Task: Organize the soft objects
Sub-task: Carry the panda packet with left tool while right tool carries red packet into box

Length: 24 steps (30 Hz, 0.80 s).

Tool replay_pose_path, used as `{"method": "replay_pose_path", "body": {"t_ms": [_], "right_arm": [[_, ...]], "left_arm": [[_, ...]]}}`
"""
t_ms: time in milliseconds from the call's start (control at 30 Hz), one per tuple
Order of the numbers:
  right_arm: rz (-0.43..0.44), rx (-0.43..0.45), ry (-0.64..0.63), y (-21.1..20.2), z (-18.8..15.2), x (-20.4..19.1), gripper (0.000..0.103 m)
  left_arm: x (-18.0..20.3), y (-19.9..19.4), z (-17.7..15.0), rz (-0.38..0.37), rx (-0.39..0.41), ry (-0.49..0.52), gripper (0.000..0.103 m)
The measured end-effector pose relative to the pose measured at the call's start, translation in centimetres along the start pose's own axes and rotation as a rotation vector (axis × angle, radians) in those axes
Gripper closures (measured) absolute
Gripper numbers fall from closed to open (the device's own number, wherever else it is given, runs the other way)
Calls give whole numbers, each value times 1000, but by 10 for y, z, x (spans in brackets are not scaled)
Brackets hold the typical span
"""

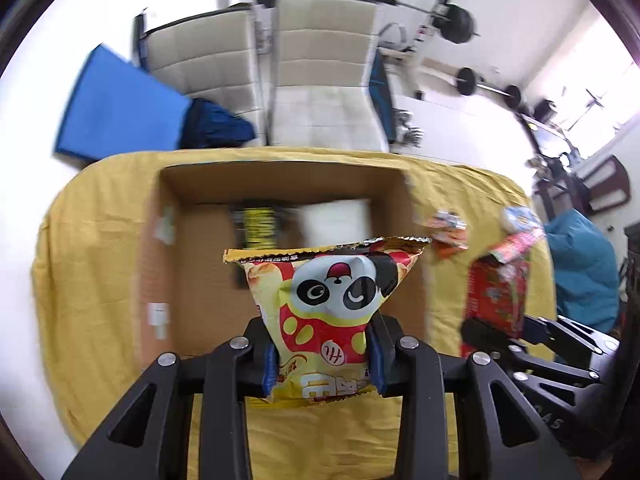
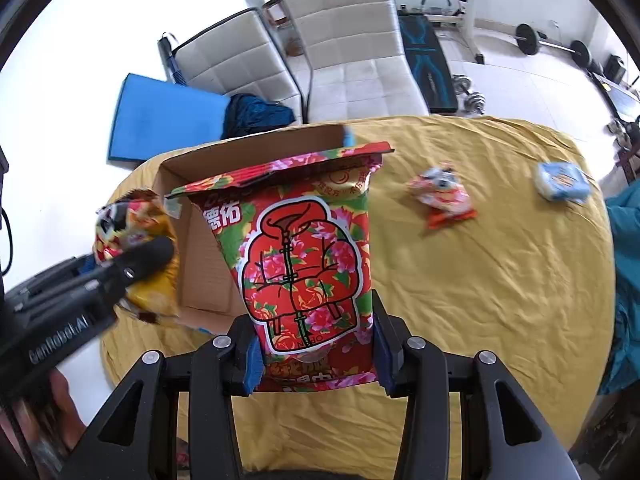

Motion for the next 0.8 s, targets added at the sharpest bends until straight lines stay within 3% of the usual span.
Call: {"method": "replay_pose_path", "body": {"t_ms": [167,367,533,800], "right_arm": [[-38,-37,-11,44,10,-33,57],[-77,-138,40,121,17,-41,57],[-132,-231,79,183,6,-37,57],[-190,-316,118,242,-10,-27,57]], "left_arm": [[-60,32,7,45,-70,-22,71],[-106,102,17,97,-193,-23,71],[-120,160,23,136,-293,-1,71],[-123,224,28,168,-387,29,71]]}}
Point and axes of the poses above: each gripper's, at about its wrist camera, not at the fingertips, and y roughly the way its jaws point, x to its right, z to its top, the point moved 3 cm from there along y, roughly the way its jaws point, and after that the axes turned 5 degrees about y, right-handed, at the moved point
